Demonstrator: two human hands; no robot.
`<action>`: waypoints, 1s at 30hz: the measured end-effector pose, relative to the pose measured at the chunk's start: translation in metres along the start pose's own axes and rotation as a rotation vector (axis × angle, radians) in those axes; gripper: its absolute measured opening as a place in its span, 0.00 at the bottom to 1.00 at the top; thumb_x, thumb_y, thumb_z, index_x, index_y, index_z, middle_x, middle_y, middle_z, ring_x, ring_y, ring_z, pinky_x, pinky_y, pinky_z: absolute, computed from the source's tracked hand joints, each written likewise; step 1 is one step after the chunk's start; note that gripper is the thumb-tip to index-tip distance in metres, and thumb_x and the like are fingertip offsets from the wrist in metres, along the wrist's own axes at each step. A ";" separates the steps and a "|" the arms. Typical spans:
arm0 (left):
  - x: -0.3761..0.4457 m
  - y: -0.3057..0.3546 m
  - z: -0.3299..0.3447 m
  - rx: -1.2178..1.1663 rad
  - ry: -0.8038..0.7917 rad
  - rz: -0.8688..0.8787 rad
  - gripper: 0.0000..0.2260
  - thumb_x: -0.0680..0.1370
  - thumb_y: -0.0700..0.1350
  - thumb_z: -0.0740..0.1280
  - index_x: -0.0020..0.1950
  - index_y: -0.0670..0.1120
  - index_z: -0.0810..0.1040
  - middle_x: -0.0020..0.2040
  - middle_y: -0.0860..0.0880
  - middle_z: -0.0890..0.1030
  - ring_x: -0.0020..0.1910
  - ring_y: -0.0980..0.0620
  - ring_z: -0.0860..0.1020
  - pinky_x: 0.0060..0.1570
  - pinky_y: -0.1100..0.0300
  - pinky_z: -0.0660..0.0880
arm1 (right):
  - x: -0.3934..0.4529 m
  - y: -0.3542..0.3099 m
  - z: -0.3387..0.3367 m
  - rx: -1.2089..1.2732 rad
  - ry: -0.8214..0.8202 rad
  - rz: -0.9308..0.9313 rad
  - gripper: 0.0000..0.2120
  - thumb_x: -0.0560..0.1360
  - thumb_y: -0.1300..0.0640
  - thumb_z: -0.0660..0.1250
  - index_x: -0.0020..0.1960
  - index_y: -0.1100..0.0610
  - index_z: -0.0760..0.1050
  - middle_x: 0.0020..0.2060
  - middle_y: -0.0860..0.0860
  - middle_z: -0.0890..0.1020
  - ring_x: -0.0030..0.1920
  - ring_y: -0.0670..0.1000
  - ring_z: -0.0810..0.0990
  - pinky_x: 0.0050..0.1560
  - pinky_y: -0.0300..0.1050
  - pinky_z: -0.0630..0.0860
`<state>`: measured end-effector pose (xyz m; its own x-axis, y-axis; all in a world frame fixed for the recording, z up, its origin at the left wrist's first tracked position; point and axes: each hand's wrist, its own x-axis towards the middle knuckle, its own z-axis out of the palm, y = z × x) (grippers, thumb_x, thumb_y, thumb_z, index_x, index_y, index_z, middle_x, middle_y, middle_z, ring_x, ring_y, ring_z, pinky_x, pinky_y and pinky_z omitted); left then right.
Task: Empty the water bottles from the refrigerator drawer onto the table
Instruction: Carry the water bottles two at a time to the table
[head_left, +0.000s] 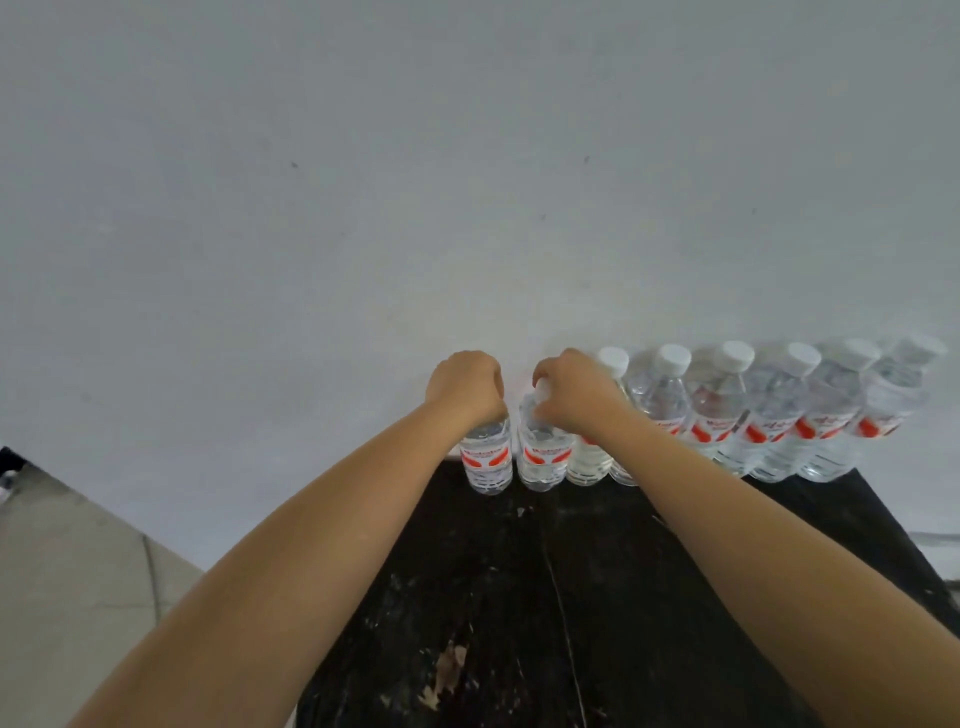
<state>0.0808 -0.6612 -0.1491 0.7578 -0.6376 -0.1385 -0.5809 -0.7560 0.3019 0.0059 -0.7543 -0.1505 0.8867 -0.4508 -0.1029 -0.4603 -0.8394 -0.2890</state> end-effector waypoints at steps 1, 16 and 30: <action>0.005 0.002 0.002 0.005 0.007 0.015 0.10 0.74 0.38 0.67 0.55 0.43 0.81 0.58 0.45 0.80 0.58 0.46 0.77 0.48 0.60 0.71 | 0.005 0.002 0.002 0.004 0.004 0.008 0.17 0.76 0.60 0.63 0.64 0.58 0.73 0.61 0.57 0.73 0.60 0.56 0.75 0.60 0.45 0.71; 0.035 -0.005 0.008 0.006 0.003 0.108 0.17 0.74 0.41 0.68 0.63 0.42 0.74 0.61 0.43 0.78 0.60 0.44 0.76 0.55 0.56 0.72 | 0.019 0.020 0.018 0.147 0.100 0.016 0.22 0.77 0.62 0.61 0.71 0.57 0.64 0.61 0.58 0.75 0.60 0.57 0.75 0.60 0.48 0.72; -0.041 0.030 -0.045 0.282 0.103 0.046 0.18 0.77 0.37 0.60 0.68 0.42 0.69 0.67 0.42 0.68 0.66 0.45 0.67 0.58 0.55 0.72 | -0.043 0.014 -0.048 -0.060 0.070 0.033 0.17 0.78 0.60 0.57 0.66 0.62 0.68 0.62 0.59 0.72 0.63 0.58 0.72 0.60 0.49 0.72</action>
<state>0.0456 -0.6511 -0.0922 0.7470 -0.6642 -0.0297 -0.6635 -0.7475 0.0298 -0.0404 -0.7615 -0.1041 0.8666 -0.4970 -0.0445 -0.4931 -0.8394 -0.2287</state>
